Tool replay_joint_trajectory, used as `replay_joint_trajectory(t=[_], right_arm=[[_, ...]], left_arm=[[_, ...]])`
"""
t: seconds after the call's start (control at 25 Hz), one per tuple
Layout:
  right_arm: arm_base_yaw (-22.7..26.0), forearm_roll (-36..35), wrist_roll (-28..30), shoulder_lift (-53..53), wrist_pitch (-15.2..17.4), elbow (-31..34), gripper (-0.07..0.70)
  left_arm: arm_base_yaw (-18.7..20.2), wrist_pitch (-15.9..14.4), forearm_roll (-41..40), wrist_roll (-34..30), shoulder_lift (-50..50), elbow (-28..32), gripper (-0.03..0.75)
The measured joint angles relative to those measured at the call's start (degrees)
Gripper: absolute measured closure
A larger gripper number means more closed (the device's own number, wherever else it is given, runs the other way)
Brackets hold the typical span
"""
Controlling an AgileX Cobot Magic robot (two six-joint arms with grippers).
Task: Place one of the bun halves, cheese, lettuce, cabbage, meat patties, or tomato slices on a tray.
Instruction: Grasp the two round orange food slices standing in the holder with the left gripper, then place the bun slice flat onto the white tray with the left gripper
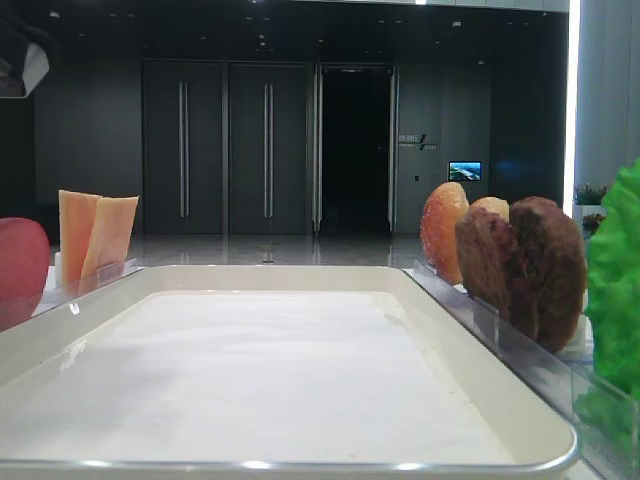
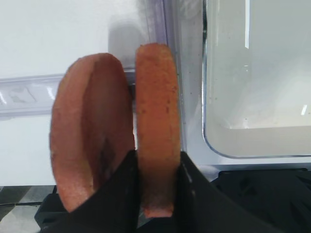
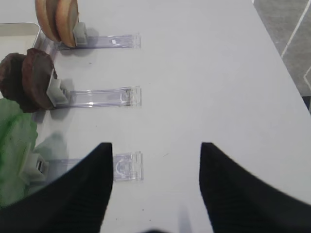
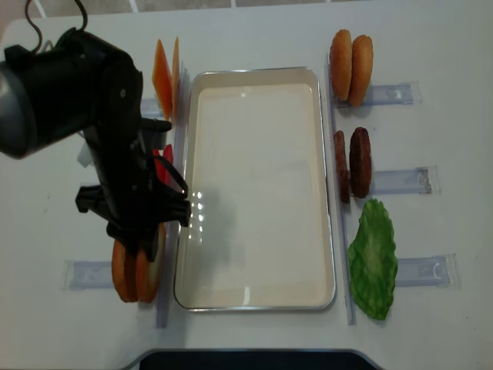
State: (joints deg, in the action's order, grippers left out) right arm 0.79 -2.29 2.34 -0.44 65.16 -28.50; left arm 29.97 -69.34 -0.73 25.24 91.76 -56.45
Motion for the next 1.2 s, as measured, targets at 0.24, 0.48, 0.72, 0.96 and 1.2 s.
replay_joint_trajectory(t=[0.24,0.48,0.72,0.96,1.2], right_arm=[[0.00,0.00,0.00,0.00,0.00,0.00,0.223],[0.00,0.00,0.00,0.00,0.00,0.00,0.223],[0.00,0.00,0.00,0.00,0.00,0.00,0.223],[0.00,0.00,0.00,0.00,0.00,0.00,0.223],[0.00,0.00,0.00,0.00,0.00,0.00,0.223]], left_arm=[[0.00,0.00,1.37,-0.10,-0.70,0.00,0.568],[0.00,-0.17,2.70,-0.14,-4.63,0.00,0.568],[0.00,-0.17,4.57,-0.33,-8.07,0.00,0.571],[0.00,-0.17,4.76,-0.39,-9.88,0.00,0.571],[0.00,-0.17,4.65,-0.39,-10.48,0.00,0.571]])
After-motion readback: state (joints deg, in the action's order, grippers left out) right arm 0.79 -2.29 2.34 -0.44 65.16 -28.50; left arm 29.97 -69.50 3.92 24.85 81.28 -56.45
